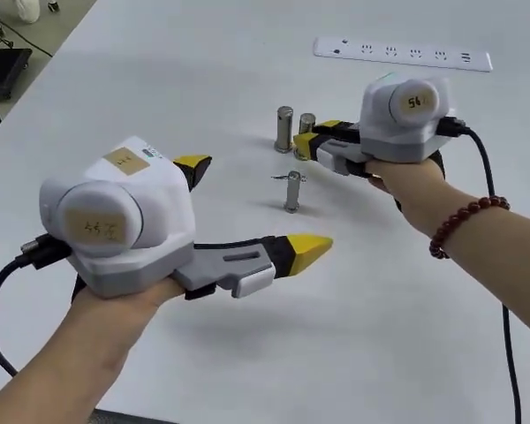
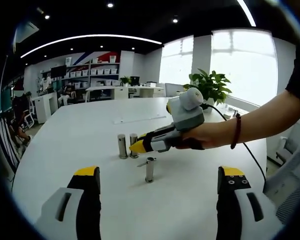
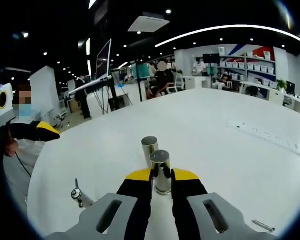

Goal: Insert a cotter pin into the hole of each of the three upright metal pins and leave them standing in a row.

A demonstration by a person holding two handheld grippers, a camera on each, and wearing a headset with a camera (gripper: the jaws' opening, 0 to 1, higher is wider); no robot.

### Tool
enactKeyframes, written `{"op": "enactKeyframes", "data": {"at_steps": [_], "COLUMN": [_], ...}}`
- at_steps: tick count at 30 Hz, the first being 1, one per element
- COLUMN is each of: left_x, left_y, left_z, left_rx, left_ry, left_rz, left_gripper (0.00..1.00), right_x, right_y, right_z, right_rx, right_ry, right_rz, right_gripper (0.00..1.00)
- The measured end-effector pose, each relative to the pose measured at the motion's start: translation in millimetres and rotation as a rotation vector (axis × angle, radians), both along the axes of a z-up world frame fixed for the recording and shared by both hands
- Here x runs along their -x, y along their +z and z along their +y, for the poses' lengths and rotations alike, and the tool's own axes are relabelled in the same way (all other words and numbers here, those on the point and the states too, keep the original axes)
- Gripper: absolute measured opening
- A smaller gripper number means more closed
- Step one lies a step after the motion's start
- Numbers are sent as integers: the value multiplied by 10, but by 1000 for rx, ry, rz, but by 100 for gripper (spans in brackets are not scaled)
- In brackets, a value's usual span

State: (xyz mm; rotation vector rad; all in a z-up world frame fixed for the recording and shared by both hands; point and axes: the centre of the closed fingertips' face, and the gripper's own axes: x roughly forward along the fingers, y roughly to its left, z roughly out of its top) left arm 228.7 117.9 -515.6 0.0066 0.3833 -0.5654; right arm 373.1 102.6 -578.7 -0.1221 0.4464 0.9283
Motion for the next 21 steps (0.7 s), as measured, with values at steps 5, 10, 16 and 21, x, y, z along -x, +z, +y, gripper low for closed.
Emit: {"op": "enactKeyframes", "data": {"at_steps": [5, 10, 16, 21], "left_x": [36, 46, 49, 59], "left_y": [-38, -51, -42, -37], "left_z": [9, 29, 33, 42], "left_rx": [-10, -13, -13, -16], "left_ry": [-4, 0, -1, -4], "left_rz": [12, 15, 13, 10], "left_gripper": [96, 96, 96, 96], "right_x": [4, 18, 31, 73], "right_y": [3, 12, 10, 23], "right_z": [10, 8, 19, -12], "right_rx": [8, 33, 56, 64], "right_ry": [9, 37, 60, 83], "right_rz": [-9, -37, -51, -56], "right_gripper": [9, 8, 7, 7]}}
